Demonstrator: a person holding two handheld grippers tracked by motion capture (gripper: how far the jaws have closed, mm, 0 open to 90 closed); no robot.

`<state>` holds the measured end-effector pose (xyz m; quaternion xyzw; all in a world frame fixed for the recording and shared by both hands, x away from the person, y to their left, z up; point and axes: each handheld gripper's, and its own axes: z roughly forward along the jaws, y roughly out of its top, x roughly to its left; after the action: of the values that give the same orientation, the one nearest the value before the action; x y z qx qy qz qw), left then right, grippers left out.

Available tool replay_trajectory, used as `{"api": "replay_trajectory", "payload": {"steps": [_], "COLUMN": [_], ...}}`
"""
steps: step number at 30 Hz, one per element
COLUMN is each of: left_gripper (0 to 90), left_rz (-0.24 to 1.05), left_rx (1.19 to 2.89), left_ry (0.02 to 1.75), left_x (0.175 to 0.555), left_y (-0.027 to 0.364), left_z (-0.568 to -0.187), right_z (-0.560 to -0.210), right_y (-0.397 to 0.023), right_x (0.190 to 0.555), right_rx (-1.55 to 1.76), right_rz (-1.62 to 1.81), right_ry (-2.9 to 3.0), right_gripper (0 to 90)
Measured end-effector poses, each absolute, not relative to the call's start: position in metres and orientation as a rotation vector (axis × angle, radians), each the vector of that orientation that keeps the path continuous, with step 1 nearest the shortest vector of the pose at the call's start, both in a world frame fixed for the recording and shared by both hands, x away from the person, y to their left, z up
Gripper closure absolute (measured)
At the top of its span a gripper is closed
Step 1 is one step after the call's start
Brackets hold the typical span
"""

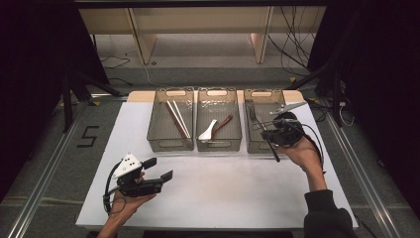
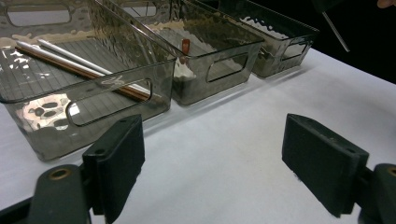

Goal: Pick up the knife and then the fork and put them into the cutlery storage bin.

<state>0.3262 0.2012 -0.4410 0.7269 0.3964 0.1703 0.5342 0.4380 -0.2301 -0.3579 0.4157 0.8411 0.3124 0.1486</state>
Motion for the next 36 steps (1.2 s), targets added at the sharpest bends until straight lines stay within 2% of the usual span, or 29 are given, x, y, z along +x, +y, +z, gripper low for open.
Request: {"api": "replay_trajectory", "payload": {"steps": [22,36], "left_gripper": [20.7,20.6], "left_rz": [0.405,0.403], "left_rx": [1.729,1.728], "left_ry": [0.945,0.946], "left_x": [0.326,0.326], "left_y": [0.201,0.202], "left_z": [-0.441,-0.441], "right_z": [-0.344,-0.355], "right_y": [-0.233,-0.238], "right_x": [0.472,0.507], "right_rx": [1.271,1.384], "right_rz": [0.937,0.903], "right_ry": [2.28,2.191], "right_gripper": [84.9,84.8]}}
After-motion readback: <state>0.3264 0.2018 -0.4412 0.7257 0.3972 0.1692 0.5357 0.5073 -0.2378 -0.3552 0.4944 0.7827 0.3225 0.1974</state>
